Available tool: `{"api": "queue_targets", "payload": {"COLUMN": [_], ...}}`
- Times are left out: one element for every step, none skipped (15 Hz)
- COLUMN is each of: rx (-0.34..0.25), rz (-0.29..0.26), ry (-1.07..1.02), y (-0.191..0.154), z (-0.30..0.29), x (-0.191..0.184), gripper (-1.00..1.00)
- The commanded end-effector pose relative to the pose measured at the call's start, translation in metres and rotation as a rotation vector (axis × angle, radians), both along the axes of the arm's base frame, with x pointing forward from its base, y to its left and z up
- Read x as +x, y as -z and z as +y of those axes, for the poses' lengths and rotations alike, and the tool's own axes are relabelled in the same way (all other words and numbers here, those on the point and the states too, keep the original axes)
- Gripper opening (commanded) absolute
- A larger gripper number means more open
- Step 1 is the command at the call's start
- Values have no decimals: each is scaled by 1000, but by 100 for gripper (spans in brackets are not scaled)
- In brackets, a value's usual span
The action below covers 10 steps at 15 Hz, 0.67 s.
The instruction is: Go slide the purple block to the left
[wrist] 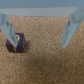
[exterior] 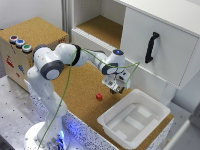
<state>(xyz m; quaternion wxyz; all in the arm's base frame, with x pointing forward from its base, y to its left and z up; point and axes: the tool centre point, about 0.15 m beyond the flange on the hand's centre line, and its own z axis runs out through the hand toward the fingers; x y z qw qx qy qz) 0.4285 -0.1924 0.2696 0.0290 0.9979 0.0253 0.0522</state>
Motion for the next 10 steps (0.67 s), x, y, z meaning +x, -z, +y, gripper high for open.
{"api": "queue_targets", "payload": {"rx": [24, 25, 40, 60, 55, 53, 51, 49, 64, 78], "rz": [-46, -48, -55, -61, -59, -48, -52, -47, -42, -38], "ry": [-34, -29, -25, -19, -18, -14, -10, -8, -1, 7], "y": [27, 34, 36, 41, 48, 53, 55, 60, 65, 68], "z": [5, 6, 4, 1, 1, 1, 2, 4, 4, 4], "x": [9, 10, 13, 16, 21, 23, 25, 27, 28, 30], "gripper": [-100, -100, -100, -100, -100, -100, -100, -100, -100, -100]}}
